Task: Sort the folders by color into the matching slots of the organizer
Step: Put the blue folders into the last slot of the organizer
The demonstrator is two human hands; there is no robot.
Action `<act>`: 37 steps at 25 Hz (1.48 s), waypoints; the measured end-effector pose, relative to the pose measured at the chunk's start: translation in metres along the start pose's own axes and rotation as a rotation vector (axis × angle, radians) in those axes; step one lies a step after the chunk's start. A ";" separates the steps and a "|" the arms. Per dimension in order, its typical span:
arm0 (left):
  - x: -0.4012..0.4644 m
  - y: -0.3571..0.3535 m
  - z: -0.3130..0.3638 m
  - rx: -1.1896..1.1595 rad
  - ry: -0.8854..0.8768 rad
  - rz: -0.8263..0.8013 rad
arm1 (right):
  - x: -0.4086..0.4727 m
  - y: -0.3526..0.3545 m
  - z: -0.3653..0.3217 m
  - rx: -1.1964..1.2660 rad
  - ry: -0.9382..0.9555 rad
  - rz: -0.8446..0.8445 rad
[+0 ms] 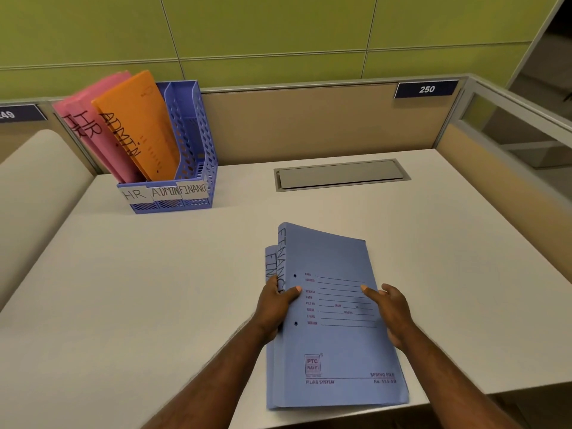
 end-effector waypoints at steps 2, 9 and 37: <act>-0.003 0.002 0.003 -0.027 -0.020 -0.053 | -0.004 -0.007 -0.005 0.027 0.051 -0.012; -0.017 0.033 0.026 -0.061 -0.122 -0.087 | -0.014 -0.034 -0.033 0.078 0.154 0.042; -0.003 0.387 0.204 0.396 -0.574 0.509 | -0.066 -0.437 -0.369 0.053 0.757 -0.580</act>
Point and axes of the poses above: each hand's wrist, its own x-axis towards the middle knuckle, its own y-axis out of the back of the hand, z = x × y, the point moved 3 cm from there along x, towards the middle knuckle, and after that the axes turned 12 degrees about x, right-handed, at the moved point
